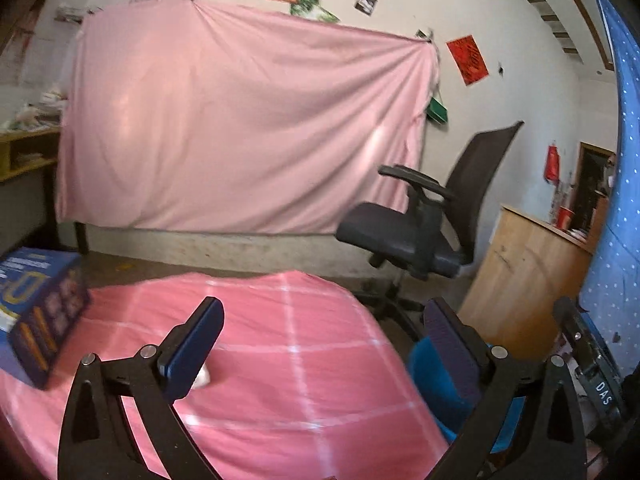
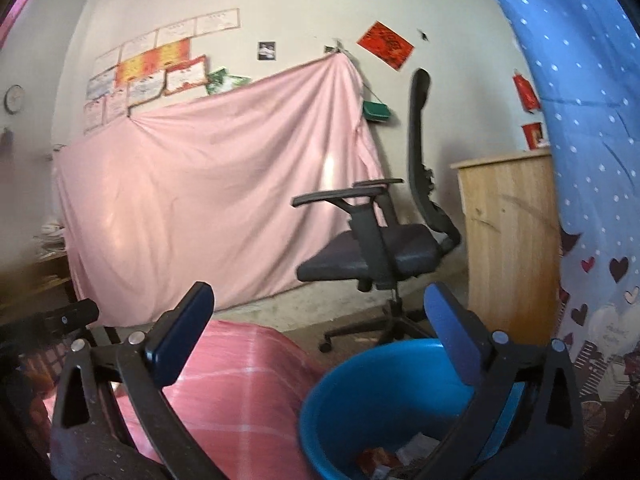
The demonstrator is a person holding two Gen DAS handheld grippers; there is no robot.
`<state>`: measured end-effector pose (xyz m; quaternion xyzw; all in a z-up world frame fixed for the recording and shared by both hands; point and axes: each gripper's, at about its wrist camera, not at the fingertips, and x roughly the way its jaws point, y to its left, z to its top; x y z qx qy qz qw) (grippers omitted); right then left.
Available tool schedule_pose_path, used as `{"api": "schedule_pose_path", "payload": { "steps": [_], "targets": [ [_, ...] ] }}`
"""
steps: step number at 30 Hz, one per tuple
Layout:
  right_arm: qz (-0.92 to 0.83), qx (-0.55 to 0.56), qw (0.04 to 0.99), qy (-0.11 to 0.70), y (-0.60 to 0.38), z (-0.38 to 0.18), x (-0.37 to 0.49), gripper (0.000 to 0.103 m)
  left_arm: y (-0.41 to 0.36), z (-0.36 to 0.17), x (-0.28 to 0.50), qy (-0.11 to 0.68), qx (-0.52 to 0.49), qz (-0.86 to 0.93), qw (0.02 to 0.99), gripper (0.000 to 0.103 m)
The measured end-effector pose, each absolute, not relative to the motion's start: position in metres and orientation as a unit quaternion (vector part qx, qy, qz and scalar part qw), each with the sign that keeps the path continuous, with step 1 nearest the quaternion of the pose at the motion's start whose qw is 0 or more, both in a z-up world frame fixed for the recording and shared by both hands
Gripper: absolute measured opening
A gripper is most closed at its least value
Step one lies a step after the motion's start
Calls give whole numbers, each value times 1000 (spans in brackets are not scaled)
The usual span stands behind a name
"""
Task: Collect trash
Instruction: 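Move both tools back over the bed toward the white earbud case and orange battery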
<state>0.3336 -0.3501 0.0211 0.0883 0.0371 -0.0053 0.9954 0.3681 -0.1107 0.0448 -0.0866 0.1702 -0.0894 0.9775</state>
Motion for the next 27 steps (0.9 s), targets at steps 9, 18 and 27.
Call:
{"api": "schedule_pose_path", "payload": {
  "steps": [9, 18, 27],
  "targets": [
    [45, 74, 996, 5, -294, 35, 333, 103, -67, 51, 340, 135, -71, -42, 987, 98],
    [102, 52, 993, 5, -233, 30, 336, 103, -27, 40, 311, 91, -59, 22, 994, 98],
    [139, 13, 990, 22, -196, 13, 338, 103, 12, 13, 295, 85, -58, 61, 993, 98]
  ]
}}
